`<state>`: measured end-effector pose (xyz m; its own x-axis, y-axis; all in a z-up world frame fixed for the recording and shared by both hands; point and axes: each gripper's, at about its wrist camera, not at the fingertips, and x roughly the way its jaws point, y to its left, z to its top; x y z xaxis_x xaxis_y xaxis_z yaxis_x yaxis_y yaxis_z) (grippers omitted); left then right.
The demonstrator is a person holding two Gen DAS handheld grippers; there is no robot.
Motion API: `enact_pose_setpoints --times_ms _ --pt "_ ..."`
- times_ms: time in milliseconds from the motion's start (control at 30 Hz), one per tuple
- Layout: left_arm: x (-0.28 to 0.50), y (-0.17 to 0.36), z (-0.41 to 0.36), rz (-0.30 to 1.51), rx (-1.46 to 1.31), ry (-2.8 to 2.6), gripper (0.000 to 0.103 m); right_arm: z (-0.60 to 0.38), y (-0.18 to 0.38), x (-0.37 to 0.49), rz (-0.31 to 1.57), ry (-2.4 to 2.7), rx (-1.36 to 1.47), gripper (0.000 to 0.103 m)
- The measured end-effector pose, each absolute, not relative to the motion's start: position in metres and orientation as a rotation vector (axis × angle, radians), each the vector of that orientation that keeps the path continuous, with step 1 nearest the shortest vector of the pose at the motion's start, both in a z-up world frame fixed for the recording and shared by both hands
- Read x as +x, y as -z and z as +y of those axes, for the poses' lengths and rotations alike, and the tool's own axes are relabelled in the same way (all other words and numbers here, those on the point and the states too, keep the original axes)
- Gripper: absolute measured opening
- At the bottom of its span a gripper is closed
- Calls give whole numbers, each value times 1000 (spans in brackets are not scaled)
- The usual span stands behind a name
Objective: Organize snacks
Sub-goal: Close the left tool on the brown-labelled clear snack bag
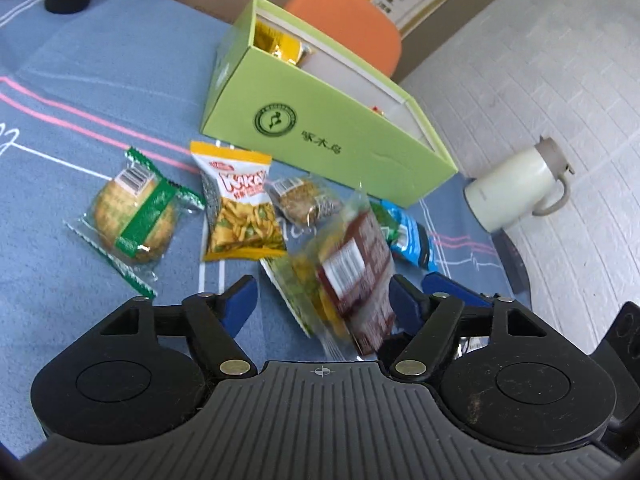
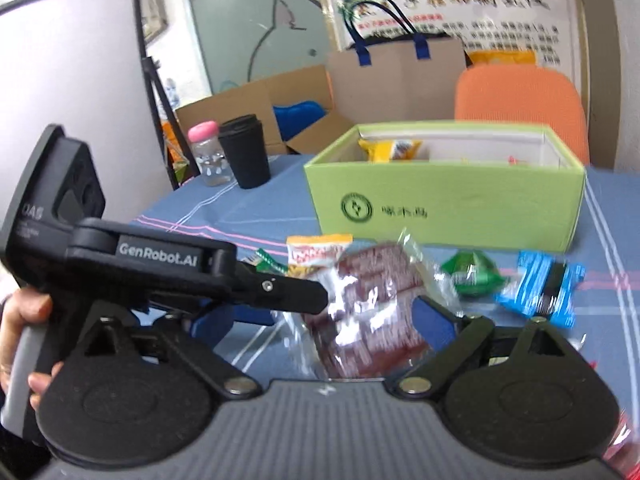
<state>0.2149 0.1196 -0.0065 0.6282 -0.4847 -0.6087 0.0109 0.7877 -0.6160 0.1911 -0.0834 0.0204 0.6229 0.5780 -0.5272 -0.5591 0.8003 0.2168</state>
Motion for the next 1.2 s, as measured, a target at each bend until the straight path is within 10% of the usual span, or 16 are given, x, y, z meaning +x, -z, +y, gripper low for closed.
enact_pose_setpoints --times_ms 1200 --pt "241 1 84 903 -448 451 61 -96 14 168 738 -542 82 93"
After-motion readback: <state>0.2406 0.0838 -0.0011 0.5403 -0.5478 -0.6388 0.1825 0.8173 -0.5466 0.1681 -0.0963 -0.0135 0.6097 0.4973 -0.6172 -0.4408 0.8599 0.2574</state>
